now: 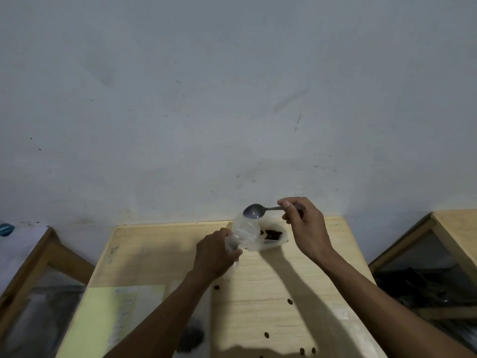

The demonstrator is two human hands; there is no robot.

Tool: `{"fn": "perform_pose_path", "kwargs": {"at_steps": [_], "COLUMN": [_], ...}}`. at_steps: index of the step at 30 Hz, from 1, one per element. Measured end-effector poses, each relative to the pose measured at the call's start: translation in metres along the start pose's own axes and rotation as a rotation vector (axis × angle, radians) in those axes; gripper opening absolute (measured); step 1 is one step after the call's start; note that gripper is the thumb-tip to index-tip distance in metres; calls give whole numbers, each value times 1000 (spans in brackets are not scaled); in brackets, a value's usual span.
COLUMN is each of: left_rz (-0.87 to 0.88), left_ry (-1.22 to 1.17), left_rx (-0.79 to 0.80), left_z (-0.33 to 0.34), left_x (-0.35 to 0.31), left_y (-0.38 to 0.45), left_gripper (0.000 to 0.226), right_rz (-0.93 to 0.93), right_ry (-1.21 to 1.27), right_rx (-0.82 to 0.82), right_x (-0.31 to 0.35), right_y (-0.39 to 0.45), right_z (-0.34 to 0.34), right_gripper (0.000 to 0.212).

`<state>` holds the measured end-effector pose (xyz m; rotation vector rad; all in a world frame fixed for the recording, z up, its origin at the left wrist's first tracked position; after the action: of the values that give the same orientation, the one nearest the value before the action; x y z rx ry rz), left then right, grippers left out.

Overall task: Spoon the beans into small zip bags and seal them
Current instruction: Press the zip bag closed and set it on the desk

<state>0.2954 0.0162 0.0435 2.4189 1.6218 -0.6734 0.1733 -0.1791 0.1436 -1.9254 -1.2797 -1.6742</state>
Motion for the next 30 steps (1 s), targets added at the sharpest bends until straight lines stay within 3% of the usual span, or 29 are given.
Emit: {"fn": "perform_pose_path", "kwargs": {"at_steps": [9, 17, 24, 30], "left_rz": [-22, -49, -60, -66], "left_ry": [-13, -3, 24, 1], "left_rx": [-1, -24, -31, -31], "left_z": [-1, -7, -13, -13], "left_x": [9, 20, 29, 30], "left_y": [-6, -5, -4, -2], "left_gripper": [56, 56, 60, 61], "right_rz": [126, 209, 176, 338], "right_ry": [0, -77, -72, -117], "right_rx": [-145, -110, -114, -72], "right_x": [-43, -105, -132, -160], "right_y": [16, -5, -16, -27], "right_z": [-30, -7, 14, 27], "right_gripper": [23, 24, 22, 28]}}
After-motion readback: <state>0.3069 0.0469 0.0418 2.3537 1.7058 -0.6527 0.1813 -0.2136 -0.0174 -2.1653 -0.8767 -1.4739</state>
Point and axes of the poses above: each hand's wrist, its own y-axis towards the middle knuckle, its own z-axis out of the palm, x = y × z, the point moved 8 cm from there along y, towards the middle knuckle, and after that the axes turned 11 degrees about -z, right-handed, at the moved point
